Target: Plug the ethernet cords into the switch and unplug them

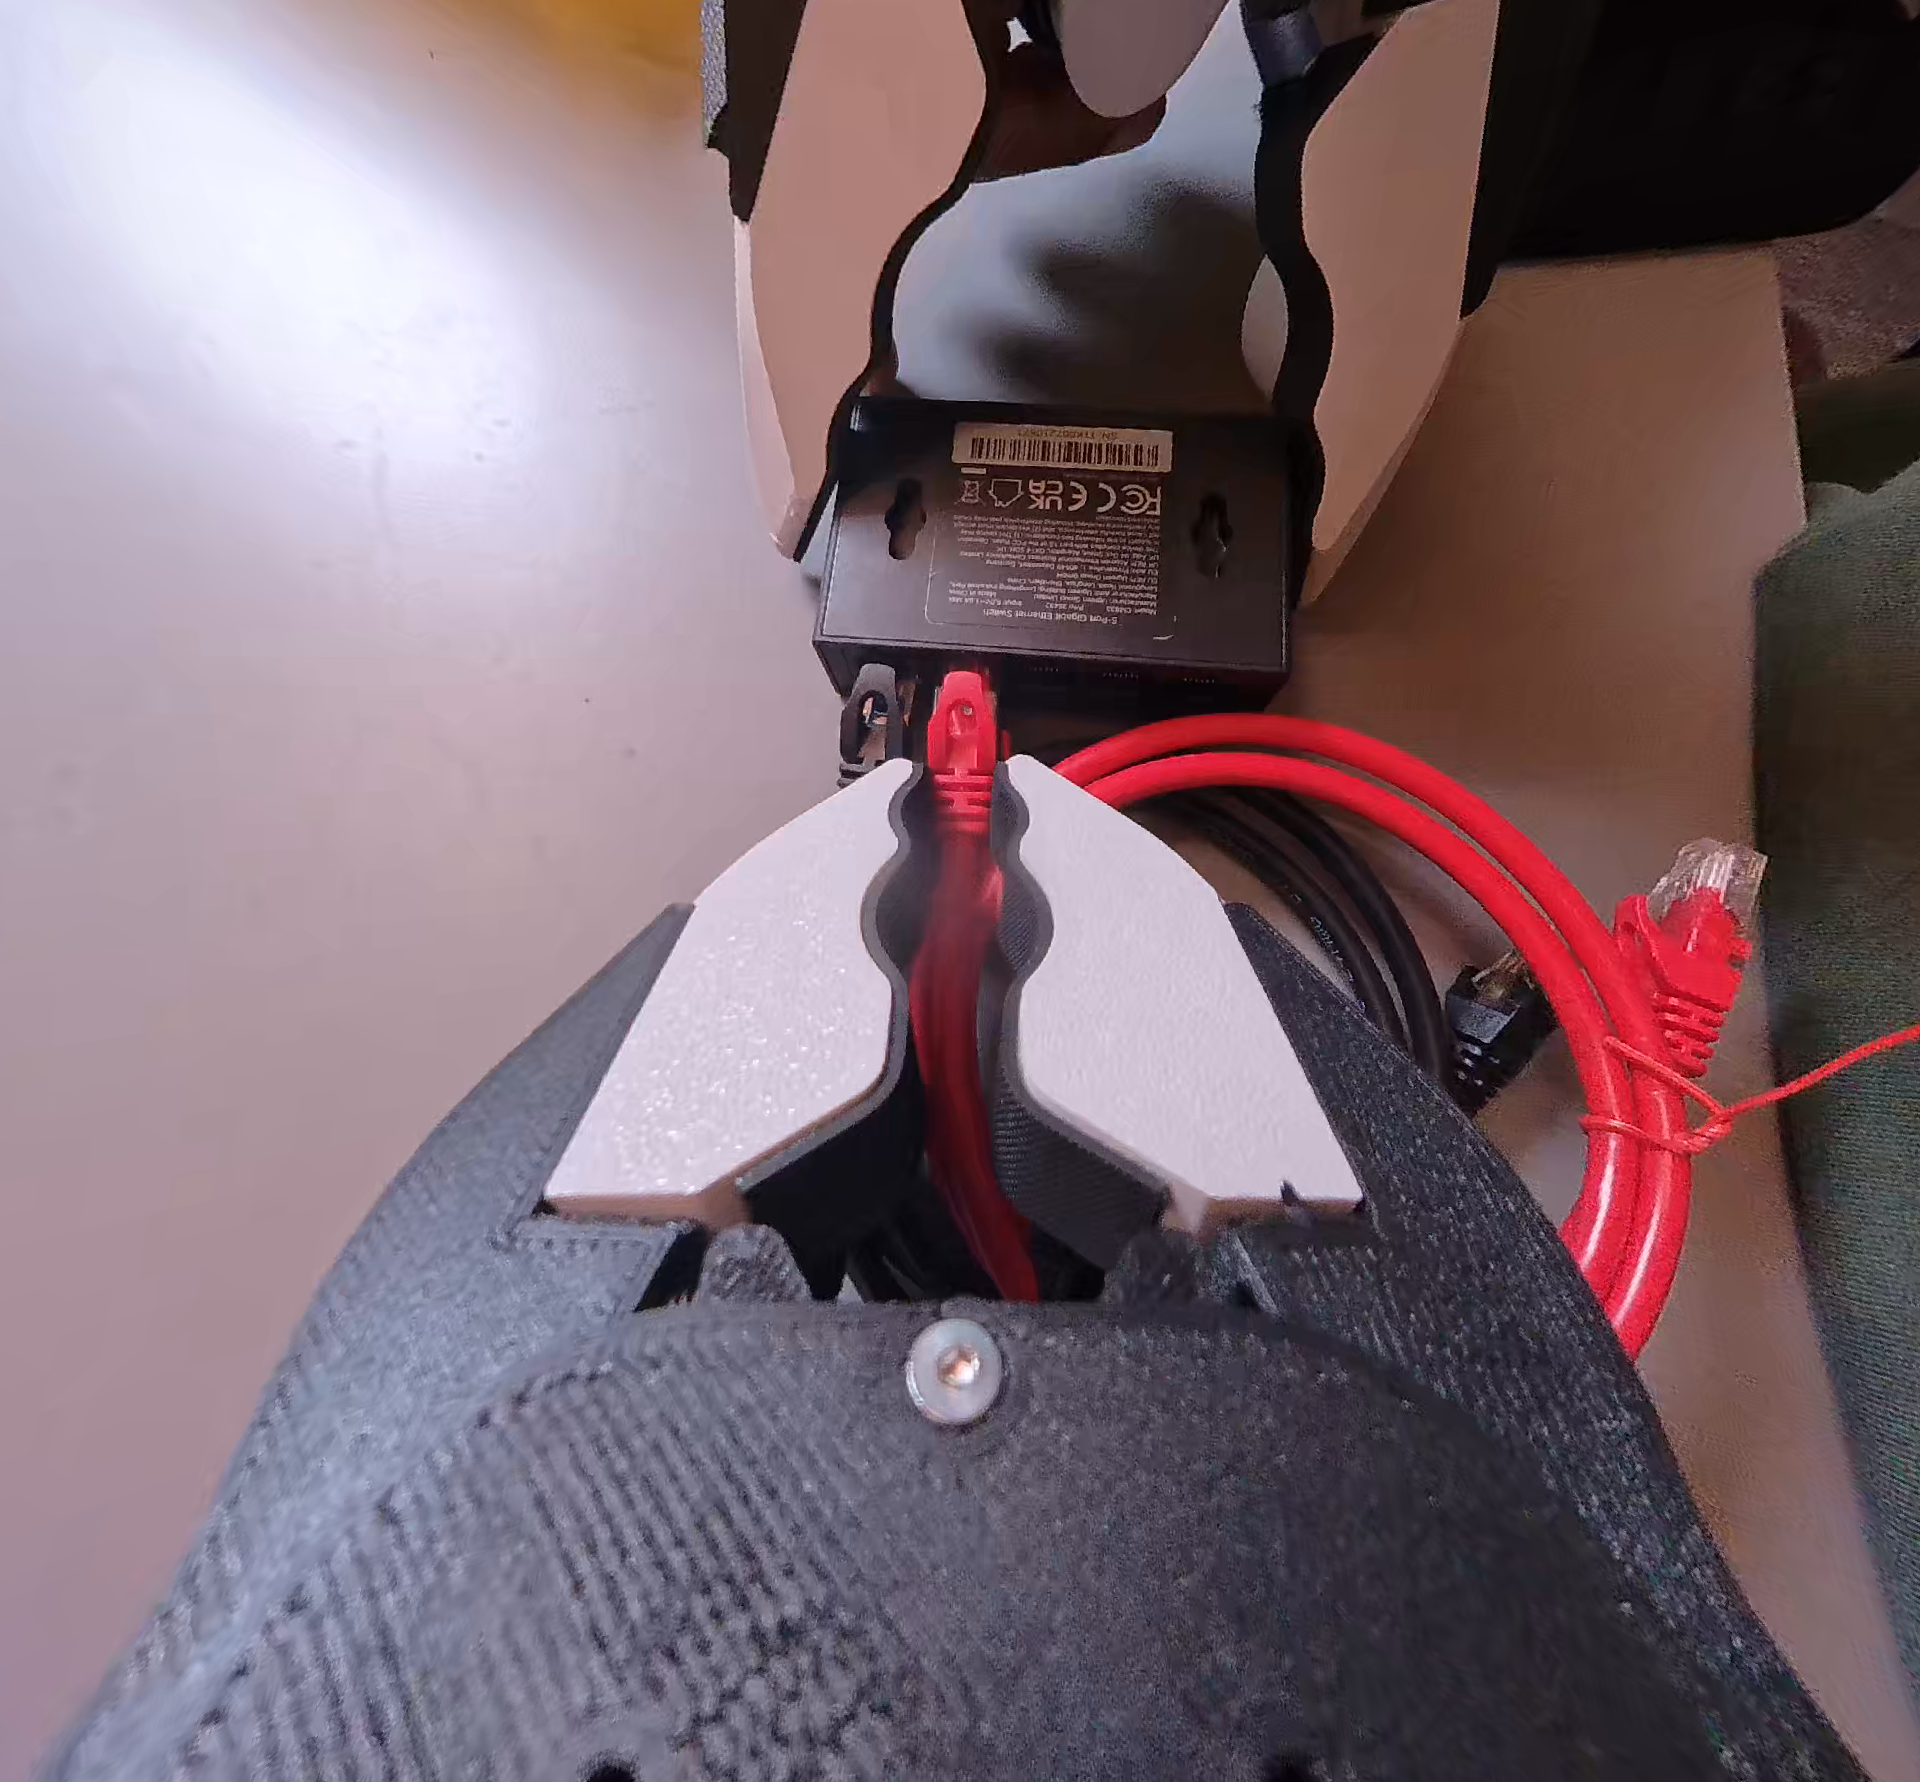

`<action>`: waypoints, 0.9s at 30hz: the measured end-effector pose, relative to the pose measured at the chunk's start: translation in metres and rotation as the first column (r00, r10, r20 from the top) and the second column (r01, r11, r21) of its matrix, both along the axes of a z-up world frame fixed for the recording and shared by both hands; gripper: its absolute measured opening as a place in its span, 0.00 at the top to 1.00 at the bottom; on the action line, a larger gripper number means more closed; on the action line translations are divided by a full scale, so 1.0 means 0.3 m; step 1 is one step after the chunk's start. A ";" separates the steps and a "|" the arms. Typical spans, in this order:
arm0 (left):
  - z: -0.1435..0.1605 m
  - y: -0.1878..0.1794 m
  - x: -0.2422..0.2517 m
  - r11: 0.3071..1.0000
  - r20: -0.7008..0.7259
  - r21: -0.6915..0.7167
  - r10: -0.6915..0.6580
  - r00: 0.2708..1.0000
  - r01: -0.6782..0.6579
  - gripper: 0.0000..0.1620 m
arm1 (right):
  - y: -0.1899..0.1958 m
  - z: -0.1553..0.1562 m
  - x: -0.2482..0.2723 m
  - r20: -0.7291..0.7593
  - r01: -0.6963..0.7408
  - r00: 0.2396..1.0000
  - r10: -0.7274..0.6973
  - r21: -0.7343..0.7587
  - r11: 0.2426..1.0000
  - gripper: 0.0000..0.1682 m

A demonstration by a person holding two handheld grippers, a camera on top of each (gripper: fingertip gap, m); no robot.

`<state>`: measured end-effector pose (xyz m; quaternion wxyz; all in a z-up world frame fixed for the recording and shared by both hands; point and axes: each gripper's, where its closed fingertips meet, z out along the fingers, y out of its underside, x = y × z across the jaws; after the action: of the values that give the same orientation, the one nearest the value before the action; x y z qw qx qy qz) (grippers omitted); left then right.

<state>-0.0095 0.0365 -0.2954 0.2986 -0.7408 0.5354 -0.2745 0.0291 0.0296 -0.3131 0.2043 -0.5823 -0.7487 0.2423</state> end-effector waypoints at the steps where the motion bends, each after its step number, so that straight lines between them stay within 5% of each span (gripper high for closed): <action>1: -0.002 0.001 0.002 1.000 -0.002 0.011 -0.002 1.000 0.002 0.94 | 0.002 -0.002 0.002 0.009 -0.005 1.000 0.005 0.011 1.000 0.39; 16: -0.006 0.002 0.012 0.997 -0.058 0.029 -0.065 0.996 0.067 0.94 | -0.005 -0.004 0.004 0.024 -0.033 0.999 0.032 0.016 0.999 0.38; 27: -0.005 0.014 -0.012 0.997 -0.049 0.078 -0.011 0.999 0.015 0.93 | 0.025 0.005 0.035 -0.013 0.138 0.990 -0.138 0.034 0.990 0.38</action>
<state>-0.0130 0.0407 -0.2968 0.3125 -0.7315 0.5578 -0.2370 0.0397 0.0372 -0.3116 0.2348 -0.6276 -0.7096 0.2175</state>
